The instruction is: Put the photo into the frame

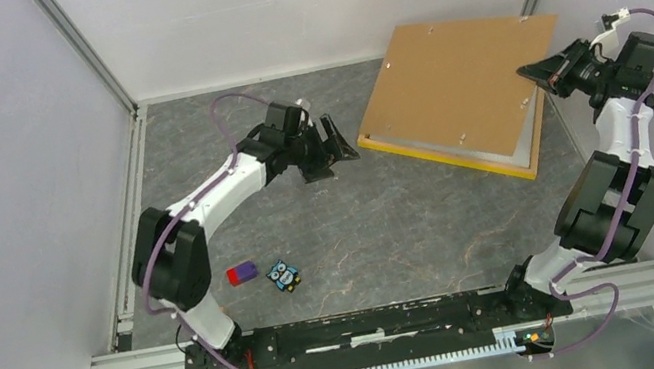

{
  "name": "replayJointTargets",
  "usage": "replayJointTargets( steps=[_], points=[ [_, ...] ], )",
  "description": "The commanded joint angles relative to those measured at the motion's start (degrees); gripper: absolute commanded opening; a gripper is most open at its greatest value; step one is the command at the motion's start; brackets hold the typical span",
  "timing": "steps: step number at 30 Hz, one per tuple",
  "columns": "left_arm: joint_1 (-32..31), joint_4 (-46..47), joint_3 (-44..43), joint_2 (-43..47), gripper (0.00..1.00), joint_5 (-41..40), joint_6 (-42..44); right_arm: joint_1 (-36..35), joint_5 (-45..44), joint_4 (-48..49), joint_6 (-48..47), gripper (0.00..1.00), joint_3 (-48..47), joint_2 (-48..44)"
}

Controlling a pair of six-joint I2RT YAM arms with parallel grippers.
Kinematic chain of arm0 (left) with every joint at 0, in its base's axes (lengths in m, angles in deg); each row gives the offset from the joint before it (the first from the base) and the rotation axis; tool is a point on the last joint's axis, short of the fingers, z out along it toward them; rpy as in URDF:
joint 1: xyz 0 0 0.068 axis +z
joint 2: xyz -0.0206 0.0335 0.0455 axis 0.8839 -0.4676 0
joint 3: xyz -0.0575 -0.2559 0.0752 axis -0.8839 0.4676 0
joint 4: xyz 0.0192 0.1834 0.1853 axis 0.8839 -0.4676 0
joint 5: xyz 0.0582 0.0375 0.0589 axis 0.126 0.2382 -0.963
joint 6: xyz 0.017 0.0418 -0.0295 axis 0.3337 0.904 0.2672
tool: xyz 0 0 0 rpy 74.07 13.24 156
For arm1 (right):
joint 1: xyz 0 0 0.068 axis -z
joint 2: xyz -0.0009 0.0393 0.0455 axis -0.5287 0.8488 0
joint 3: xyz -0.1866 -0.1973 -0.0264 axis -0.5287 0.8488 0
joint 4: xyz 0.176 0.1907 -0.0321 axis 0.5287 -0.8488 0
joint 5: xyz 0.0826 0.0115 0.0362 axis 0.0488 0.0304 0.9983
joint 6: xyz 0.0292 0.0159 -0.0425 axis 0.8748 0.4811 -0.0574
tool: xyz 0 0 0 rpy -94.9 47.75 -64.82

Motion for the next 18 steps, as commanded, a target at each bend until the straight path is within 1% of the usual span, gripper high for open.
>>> replayJointTargets(
  steps=[1,2,4,6,9,13,15,18],
  points=[
    [-0.33,3.17,-6.65,-6.6,0.84,-7.57,1.87,1.56,4.79,20.47,15.22,0.0,1.29,-3.62],
    [-0.35,3.7,-7.86,-8.47,0.82,-8.2,1.7,1.62,5.09,24.54,18.23,0.0,1.88,-3.9],
    [-0.36,4.76,-9.75,-11.77,0.81,-9.63,1.53,1.69,6.0,28.5,21.84,0.0,1.72,-3.87],
    [-0.42,4.73,-12.78,-15.34,0.81,-9.45,2.18,1.68,6.84,28.34,22.02,0.0,0.73,-3.68],
    [-0.86,2.63,-19.84,-21.6,0.85,-8.78,5.28,2.24,7.14,26.5,20.21,0.0,0.47,-4.44],
    [-1.8,-0.55,-27.95,-27.94,0.86,-11.53,8.7,3.24,5.99,23.5,17.51,0.0,0.62,-5.87],
    [-2.14,-2.21,-31.89,-30.87,0.84,-13.28,9.77,4.03,5.01,23.47,17.61,0.0,0.98,-6.18],
    [-2.49,-3.97,-36.95,-35.04,0.76,-15.55,10.25,5.03,4.11,23.56,17.62,0.0,1.23,-6.37]
  ],
)
